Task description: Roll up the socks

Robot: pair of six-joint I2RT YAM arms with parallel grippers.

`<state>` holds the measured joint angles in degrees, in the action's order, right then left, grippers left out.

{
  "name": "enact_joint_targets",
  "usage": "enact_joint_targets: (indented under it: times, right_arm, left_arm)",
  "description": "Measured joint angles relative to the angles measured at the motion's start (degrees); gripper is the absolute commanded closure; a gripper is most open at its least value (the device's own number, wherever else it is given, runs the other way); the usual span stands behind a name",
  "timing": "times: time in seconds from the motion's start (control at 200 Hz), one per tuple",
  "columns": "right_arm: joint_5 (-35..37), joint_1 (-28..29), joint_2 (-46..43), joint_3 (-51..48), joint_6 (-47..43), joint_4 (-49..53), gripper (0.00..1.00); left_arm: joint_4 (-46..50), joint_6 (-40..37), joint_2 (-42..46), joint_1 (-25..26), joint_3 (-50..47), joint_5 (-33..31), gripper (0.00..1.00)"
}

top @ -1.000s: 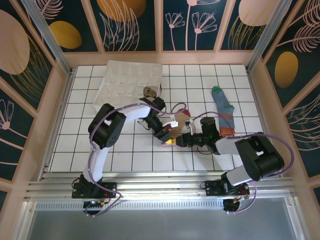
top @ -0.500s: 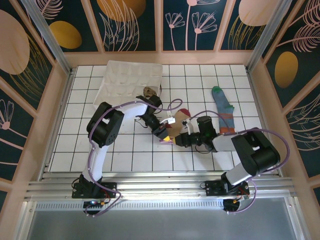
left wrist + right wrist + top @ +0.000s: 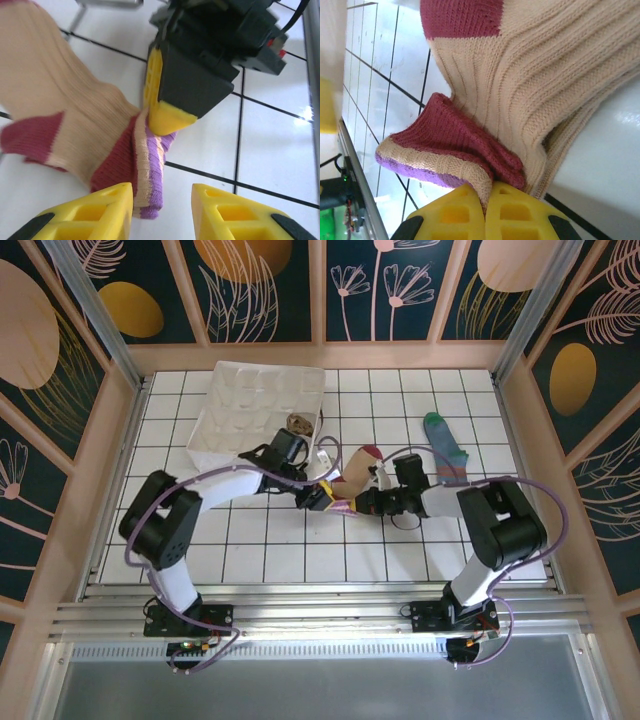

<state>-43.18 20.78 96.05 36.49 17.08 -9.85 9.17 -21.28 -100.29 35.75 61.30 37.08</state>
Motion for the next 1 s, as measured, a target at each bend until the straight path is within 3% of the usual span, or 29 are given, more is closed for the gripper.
enact_joint_targets:
  times: [0.225, 0.445, 0.671, 1.001]
  right_arm:
    - [-0.83, -0.46, 3.32, 5.53, 0.52, 5.92, 1.0]
    - [-3.39, -1.16, 6.25, 8.37, 1.9, 8.94, 1.0]
    - [-6.86, -2.38, 8.94, 10.75, 3.02, 11.74, 1.0]
    - [-7.37, -2.91, 9.25, 11.28, 2.95, 13.86, 1.0]
  left_arm:
    - [-7.17, -2.27, 3.04, 2.84, -2.38, -9.44, 0.68]
    - [-12.55, -3.08, -0.02, 6.29, -2.36, -15.1, 0.69]
    - [-15.32, -3.15, -3.13, 6.27, -2.82, -18.51, 0.6]
    - [-17.14, -2.51, -5.81, 6.27, -2.84, -19.17, 0.67]
